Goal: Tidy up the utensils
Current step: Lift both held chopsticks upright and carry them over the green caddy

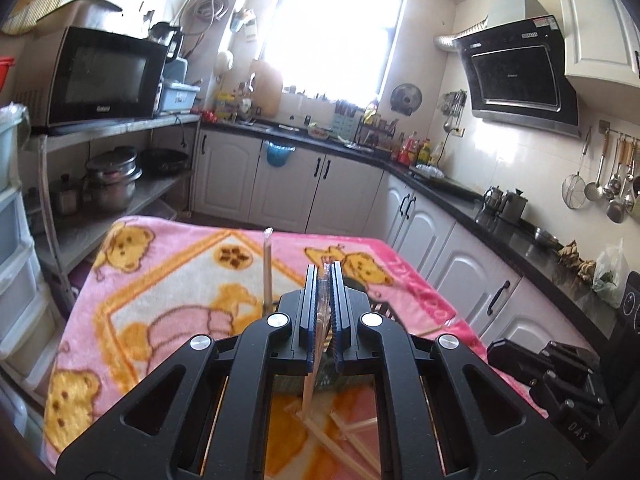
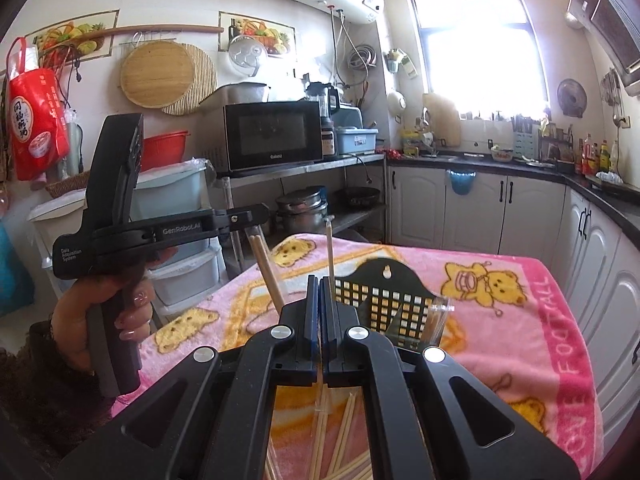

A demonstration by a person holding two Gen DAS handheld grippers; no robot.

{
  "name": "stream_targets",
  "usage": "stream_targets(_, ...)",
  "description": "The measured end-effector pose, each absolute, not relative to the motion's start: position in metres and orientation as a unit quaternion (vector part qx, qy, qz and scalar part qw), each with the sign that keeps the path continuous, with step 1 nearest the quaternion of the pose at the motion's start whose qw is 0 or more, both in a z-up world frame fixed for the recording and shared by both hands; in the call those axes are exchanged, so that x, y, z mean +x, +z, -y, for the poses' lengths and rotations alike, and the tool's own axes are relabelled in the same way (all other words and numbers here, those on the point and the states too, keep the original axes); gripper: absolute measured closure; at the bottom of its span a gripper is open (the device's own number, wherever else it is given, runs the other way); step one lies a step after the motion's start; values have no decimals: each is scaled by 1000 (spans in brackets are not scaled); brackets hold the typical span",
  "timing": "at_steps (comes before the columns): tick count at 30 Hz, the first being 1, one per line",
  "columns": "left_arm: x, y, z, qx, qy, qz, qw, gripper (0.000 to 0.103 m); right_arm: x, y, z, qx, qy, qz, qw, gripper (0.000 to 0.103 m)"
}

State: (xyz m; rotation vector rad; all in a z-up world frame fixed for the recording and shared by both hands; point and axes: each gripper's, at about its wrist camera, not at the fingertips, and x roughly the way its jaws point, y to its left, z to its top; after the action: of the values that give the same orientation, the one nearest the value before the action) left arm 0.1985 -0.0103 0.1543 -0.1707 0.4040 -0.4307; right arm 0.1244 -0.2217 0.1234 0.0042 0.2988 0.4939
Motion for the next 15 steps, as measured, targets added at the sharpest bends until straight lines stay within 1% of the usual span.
stream_targets(15, 199, 199, 14, -83, -222, -145, 961, 99, 134, 162, 232, 7, 241, -99, 965, 102)
